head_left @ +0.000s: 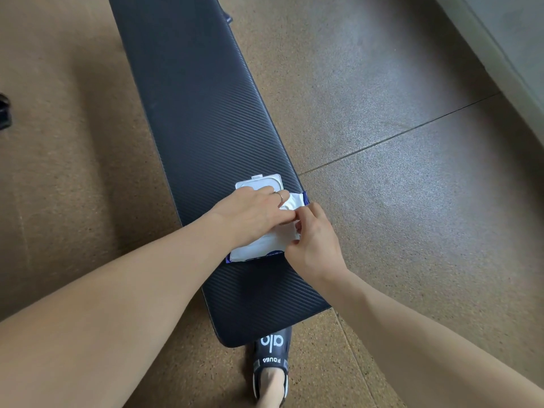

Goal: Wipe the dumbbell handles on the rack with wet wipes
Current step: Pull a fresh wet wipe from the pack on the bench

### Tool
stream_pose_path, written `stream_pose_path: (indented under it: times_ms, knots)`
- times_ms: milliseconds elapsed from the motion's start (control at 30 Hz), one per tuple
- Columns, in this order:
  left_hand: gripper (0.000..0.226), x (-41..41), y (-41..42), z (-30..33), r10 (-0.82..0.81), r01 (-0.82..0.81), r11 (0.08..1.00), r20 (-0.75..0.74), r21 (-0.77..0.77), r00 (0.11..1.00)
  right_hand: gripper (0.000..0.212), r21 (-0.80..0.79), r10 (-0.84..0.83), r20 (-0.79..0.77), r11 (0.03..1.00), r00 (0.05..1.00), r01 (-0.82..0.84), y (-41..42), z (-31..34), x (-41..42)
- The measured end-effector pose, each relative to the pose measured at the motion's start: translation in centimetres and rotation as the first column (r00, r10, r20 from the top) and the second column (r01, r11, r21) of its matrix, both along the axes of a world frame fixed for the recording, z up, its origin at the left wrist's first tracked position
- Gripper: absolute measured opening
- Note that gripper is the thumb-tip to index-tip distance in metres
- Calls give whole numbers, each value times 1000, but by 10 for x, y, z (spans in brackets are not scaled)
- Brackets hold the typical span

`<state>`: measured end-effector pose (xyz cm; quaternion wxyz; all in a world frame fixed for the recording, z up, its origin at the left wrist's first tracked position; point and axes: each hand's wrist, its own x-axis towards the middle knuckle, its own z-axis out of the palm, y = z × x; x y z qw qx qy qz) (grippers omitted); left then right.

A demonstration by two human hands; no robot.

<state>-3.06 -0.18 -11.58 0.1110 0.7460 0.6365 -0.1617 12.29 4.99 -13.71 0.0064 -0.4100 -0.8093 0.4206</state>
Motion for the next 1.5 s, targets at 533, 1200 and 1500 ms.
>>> stream_pose_path:
  times_ms: [533,1200,1500]
  knots:
    - [17,-31,-28,-22,-294,294,941,-24,169,956,27,50,172,16,984,985,-173,-13,-5,-9]
    - [25,-44,-51,-10,-305,287,942,85,176,949,50,14,237,89,971,968,-239,-13,3,-13]
    - [31,-37,-83,-9,-59,22,985,212,173,975,23,80,237,119,966,964,-247,-13,-3,-20]
